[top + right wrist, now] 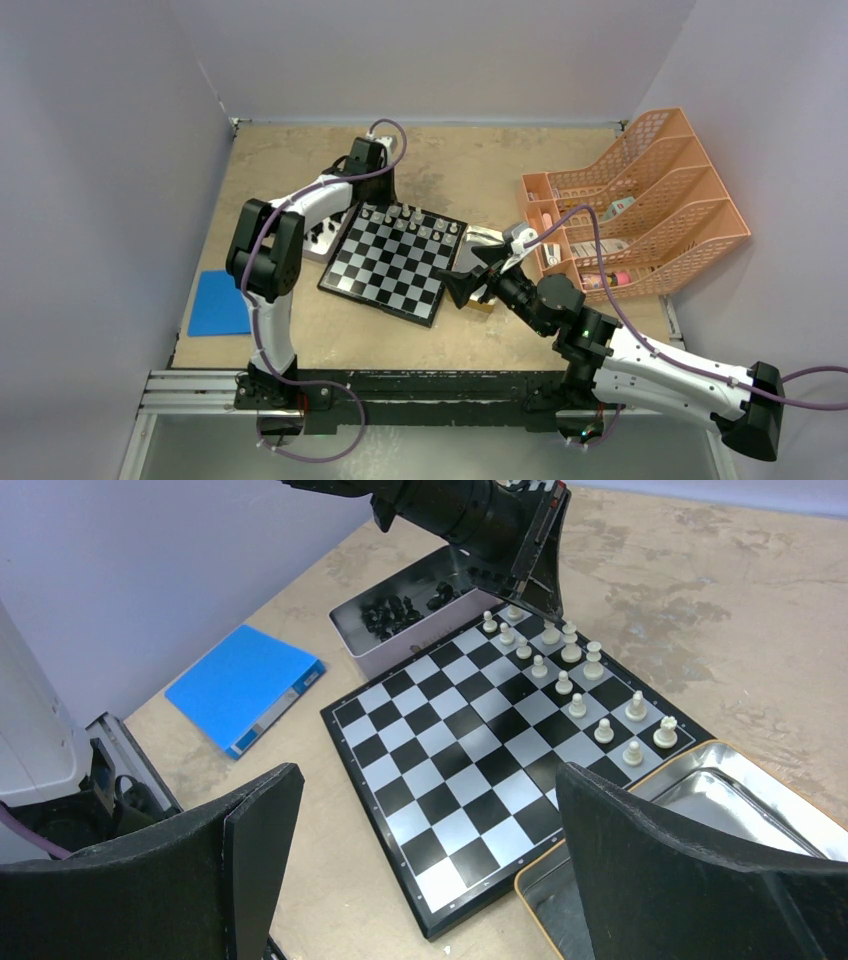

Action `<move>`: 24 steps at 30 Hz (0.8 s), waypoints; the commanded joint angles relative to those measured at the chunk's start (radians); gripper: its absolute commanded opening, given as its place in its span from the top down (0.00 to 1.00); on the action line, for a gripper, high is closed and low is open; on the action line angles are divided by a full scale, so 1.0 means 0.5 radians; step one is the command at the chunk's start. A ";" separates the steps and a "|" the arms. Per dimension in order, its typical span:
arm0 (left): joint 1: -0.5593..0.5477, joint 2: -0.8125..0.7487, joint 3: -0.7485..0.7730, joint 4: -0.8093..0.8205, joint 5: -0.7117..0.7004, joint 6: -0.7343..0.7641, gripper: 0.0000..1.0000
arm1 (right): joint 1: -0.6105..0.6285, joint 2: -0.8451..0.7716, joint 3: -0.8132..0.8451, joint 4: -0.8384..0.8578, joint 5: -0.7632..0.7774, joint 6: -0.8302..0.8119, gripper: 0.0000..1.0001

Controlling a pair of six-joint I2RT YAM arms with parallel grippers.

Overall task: Set up the chess pieces on the board
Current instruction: Place the chess piece on the chessboard.

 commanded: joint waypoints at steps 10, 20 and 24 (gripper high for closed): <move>-0.007 0.032 0.050 -0.016 0.022 0.015 0.88 | 0.008 -0.020 0.006 0.043 0.061 0.016 0.01; -0.014 0.026 0.084 -0.061 0.044 0.015 0.80 | 0.008 0.016 -0.005 0.061 0.066 0.016 0.01; -0.014 0.027 0.116 -0.080 0.062 0.012 0.75 | 0.006 0.023 -0.010 0.061 0.073 0.021 0.01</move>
